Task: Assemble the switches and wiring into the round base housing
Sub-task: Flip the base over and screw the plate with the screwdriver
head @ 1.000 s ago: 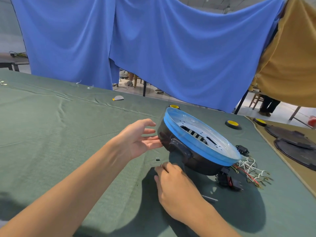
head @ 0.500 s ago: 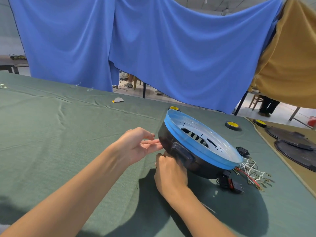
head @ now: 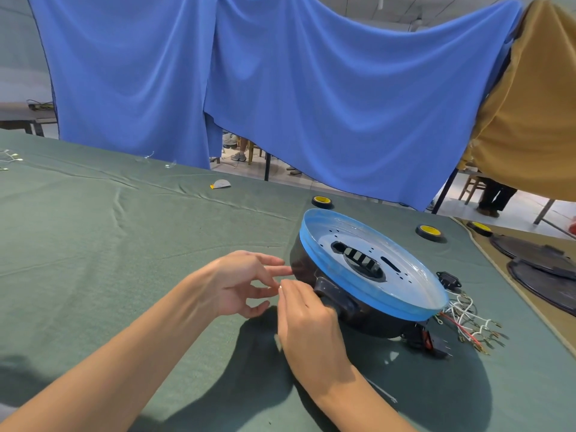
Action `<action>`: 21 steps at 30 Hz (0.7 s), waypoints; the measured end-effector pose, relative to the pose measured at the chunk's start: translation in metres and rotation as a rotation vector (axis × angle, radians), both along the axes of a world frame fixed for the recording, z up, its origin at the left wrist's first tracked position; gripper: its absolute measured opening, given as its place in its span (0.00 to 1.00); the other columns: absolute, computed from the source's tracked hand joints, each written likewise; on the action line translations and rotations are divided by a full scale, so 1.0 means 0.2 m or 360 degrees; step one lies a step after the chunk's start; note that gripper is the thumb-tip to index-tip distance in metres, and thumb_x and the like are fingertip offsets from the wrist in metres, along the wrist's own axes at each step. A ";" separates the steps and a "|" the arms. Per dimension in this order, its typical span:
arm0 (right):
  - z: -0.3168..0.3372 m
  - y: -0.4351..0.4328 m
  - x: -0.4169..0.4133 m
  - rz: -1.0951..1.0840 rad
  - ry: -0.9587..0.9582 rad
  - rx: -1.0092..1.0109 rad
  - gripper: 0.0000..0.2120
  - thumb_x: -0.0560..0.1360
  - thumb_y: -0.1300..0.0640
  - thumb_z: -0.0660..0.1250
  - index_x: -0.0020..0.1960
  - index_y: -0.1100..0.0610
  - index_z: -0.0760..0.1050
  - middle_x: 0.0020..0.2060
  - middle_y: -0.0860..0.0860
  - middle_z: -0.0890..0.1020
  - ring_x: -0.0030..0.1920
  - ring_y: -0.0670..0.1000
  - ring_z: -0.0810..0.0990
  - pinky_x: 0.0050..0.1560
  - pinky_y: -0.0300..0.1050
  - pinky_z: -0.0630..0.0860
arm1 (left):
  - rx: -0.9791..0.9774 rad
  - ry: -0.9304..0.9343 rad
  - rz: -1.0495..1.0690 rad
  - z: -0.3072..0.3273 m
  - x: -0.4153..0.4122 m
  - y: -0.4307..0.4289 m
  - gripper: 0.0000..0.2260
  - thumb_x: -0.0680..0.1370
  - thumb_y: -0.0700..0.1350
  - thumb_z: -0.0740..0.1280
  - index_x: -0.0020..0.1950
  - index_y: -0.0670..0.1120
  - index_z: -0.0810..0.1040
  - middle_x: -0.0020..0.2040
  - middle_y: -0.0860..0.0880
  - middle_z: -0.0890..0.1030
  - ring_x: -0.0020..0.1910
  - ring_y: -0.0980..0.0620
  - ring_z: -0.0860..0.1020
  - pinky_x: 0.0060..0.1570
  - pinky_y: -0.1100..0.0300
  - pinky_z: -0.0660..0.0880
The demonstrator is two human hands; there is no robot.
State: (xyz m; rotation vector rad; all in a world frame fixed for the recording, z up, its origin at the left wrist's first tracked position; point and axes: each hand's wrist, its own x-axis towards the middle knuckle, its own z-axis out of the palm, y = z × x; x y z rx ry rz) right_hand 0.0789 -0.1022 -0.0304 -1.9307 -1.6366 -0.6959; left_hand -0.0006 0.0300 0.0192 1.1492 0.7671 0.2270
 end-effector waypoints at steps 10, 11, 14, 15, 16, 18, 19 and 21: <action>-0.02 0.04 0.03 0.0046 0.0295 0.0258 0.06 0.72 0.70 0.69 0.42 0.60 0.78 0.33 0.52 0.78 0.31 0.51 0.78 0.30 0.44 0.78 | -0.0107 -0.0190 0.0000 -0.03 0.01 0.01 0.23 0.73 0.24 0.61 0.61 0.45 0.78 0.53 0.50 0.85 0.38 0.50 0.82 0.44 0.48 0.79; -0.02 0.04 0.03 0.0054 0.0340 0.0259 0.05 0.73 0.69 0.68 0.43 0.60 0.78 0.33 0.52 0.79 0.31 0.51 0.79 0.30 0.46 0.78 | -0.0142 -0.0221 0.0025 -0.04 0.01 0.01 0.23 0.73 0.24 0.61 0.61 0.43 0.78 0.53 0.49 0.86 0.37 0.49 0.83 0.43 0.48 0.79; -0.03 0.04 0.04 0.0084 0.0434 0.0247 0.05 0.75 0.65 0.65 0.45 0.59 0.79 0.33 0.50 0.79 0.31 0.49 0.78 0.31 0.46 0.78 | -0.0186 -0.0280 0.0063 -0.06 0.02 0.00 0.22 0.73 0.23 0.60 0.60 0.42 0.78 0.52 0.48 0.86 0.34 0.49 0.83 0.40 0.48 0.80; -0.03 0.04 0.04 0.0093 0.0446 0.0260 0.05 0.76 0.64 0.65 0.45 0.58 0.79 0.33 0.50 0.79 0.31 0.48 0.78 0.31 0.45 0.78 | -0.0190 -0.0292 0.0067 -0.06 0.03 0.00 0.22 0.72 0.22 0.60 0.60 0.42 0.78 0.52 0.48 0.86 0.34 0.49 0.83 0.40 0.48 0.80; -0.02 0.04 0.04 0.0097 0.0450 0.0267 0.05 0.77 0.64 0.64 0.46 0.58 0.79 0.33 0.50 0.80 0.32 0.48 0.79 0.32 0.45 0.78 | -0.0195 -0.0302 0.0075 -0.07 0.03 0.00 0.22 0.72 0.22 0.60 0.60 0.42 0.78 0.52 0.48 0.86 0.34 0.50 0.83 0.39 0.49 0.80; -0.01 0.04 0.03 0.0090 0.0476 0.0226 0.06 0.78 0.64 0.64 0.49 0.58 0.80 0.36 0.50 0.82 0.36 0.49 0.81 0.36 0.46 0.79 | -0.0198 -0.0314 0.0101 -0.07 0.03 0.00 0.22 0.73 0.22 0.60 0.60 0.41 0.78 0.51 0.47 0.86 0.34 0.50 0.83 0.38 0.50 0.79; 0.00 0.03 0.02 0.0078 0.0501 0.0188 0.07 0.78 0.64 0.63 0.52 0.59 0.79 0.39 0.51 0.83 0.39 0.50 0.82 0.39 0.47 0.80 | -0.0190 -0.0315 0.0114 -0.07 0.03 0.00 0.22 0.73 0.22 0.59 0.60 0.41 0.77 0.50 0.48 0.86 0.33 0.51 0.82 0.37 0.51 0.79; 0.04 -0.02 -0.01 0.0074 0.0520 0.0075 0.10 0.78 0.63 0.62 0.58 0.59 0.78 0.47 0.52 0.84 0.45 0.52 0.83 0.43 0.48 0.80 | -0.0187 -0.0319 0.0129 -0.07 0.04 -0.01 0.20 0.74 0.23 0.59 0.60 0.41 0.77 0.49 0.48 0.86 0.33 0.52 0.82 0.35 0.53 0.79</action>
